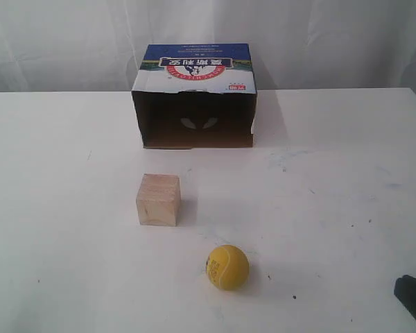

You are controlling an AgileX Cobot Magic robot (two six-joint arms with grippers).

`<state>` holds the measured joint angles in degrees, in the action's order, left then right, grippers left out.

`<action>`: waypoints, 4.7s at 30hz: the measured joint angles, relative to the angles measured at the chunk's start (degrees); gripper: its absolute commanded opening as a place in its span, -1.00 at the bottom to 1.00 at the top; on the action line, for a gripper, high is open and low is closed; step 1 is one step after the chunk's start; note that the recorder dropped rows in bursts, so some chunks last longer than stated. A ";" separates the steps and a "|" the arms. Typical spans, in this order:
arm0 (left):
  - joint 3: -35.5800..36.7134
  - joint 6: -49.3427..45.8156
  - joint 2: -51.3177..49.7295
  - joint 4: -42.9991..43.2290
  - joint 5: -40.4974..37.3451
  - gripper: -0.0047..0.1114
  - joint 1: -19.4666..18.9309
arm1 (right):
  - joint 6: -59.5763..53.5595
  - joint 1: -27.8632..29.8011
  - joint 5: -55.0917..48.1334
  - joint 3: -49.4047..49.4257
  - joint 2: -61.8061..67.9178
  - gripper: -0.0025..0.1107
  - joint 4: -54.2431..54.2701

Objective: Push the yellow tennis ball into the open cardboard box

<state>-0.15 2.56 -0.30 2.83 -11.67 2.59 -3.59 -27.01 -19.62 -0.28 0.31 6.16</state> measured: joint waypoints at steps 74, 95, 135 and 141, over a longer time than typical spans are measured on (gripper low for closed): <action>0.00 0.00 0.00 0.00 0.00 -0.92 0.00 | -19.83 -7.83 -18.94 -52.77 90.58 -0.96 14.67; 0.00 0.00 0.00 0.00 0.00 -0.92 0.00 | -19.83 -12.88 -17.26 -53.13 94.98 -0.96 13.83; 0.00 0.00 0.00 0.00 0.00 -0.92 0.00 | -4.56 -5.95 -12.01 -64.55 99.97 -0.96 -8.37; 0.00 0.00 0.00 0.00 0.00 -0.92 0.00 | -3.98 -5.95 -19.40 -66.01 98.73 -0.96 -9.71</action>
<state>-0.15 2.56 -0.30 2.83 -11.67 2.59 -7.56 -32.96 -39.02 -66.28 99.04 -3.55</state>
